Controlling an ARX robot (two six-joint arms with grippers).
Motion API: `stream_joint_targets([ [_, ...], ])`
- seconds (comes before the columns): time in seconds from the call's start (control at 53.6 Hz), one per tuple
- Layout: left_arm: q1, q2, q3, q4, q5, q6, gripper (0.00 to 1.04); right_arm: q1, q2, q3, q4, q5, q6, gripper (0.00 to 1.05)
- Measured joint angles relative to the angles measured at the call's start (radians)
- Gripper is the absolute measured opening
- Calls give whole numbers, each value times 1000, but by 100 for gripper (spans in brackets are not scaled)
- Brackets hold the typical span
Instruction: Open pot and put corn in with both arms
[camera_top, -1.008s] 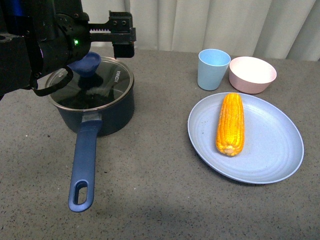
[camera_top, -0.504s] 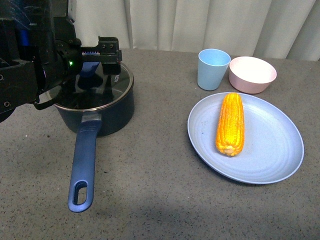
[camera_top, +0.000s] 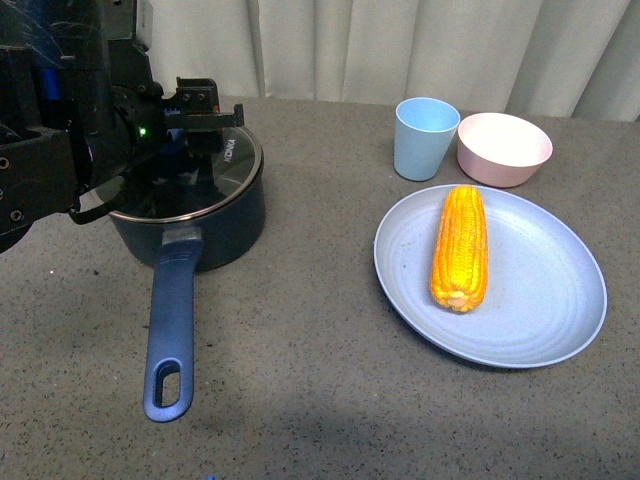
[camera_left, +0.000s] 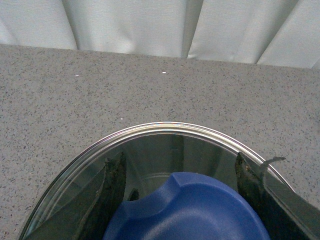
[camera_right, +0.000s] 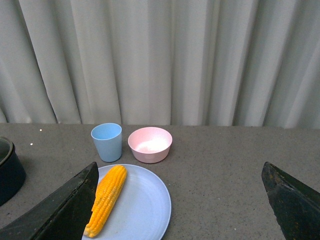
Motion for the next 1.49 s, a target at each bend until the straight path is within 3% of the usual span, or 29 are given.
stream_joint_targets([
  [0.243, 43, -138, -18, -19, 24, -15, 60, 0, 0, 0, 0, 0, 0, 95],
  [0.654, 362, -1, 19, 77, 130, -10, 60, 0, 0, 0, 0, 0, 0, 95],
  [0.952, 400, 190, 148, 84, 144, 13, 60, 0, 0, 0, 0, 0, 0, 95],
  [1.494, 396, 294, 167, 71, 140, 49, 60, 0, 0, 0, 0, 0, 0, 95],
])
